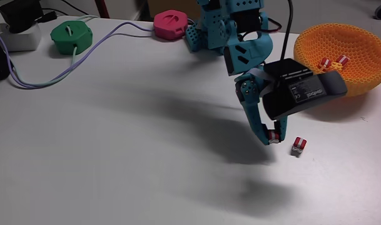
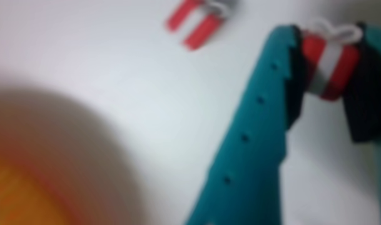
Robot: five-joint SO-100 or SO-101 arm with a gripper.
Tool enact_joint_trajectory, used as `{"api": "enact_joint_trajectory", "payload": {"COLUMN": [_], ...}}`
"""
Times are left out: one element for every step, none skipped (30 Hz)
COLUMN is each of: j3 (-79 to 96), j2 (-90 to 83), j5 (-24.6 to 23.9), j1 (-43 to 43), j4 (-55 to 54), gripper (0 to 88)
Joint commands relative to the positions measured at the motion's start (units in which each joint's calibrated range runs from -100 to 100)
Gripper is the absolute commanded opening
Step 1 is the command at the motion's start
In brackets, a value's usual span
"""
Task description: Place cube pieces into the yellow basket
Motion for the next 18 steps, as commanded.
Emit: {"api": "enact_joint_trajectory", "payload": {"j3": [-2.9,-3.5,-4.6,-5.4,-5.9,-6.6,-7.3,-7.7,-8.2,-8.5,-8.5,-8.6,-9.2,-10.0,-11.0,-11.8,-12.7,-13.5], "j2": [-16.7,-20.4,-23.8,-26.4,-29.0,-31.1,-32.8,-34.5,-36.0,-37.3,-38.8,-40.3,-41.6,-42.6,-43.6,-44.2,-44.8,-45.2], "j5": [-1.7,-2.2,-3.1,-4.0,-4.9,-6.0,-7.0,-7.7,-8.7,-9.8,-10.5,-11.3,-12.5,-13.8,-14.9,-16.3,-17.9,-20.1], "j1": [-3.4,-4.3,-5.7,-6.9,-8.2,-9.6,-10.9,-12.0,-13.0,-14.2,-15.0,-15.9,-17.1,-18.6,-19.9,-21.3,-23.0,-25.1], "j4": [17.2,22.1,27.6,31.7,35.4,39.5,43.0,46.2,49.0,51.7,53.8,56.1,58.5,61.0,63.3,65.2,66.8,67.6], "gripper": [0.0,0.0,0.0,0.0,0.0,0.0,0.0,0.0,0.0,0.0,0.0,0.0,0.0,0.0,0.0,0.0,0.0,0.0]}}
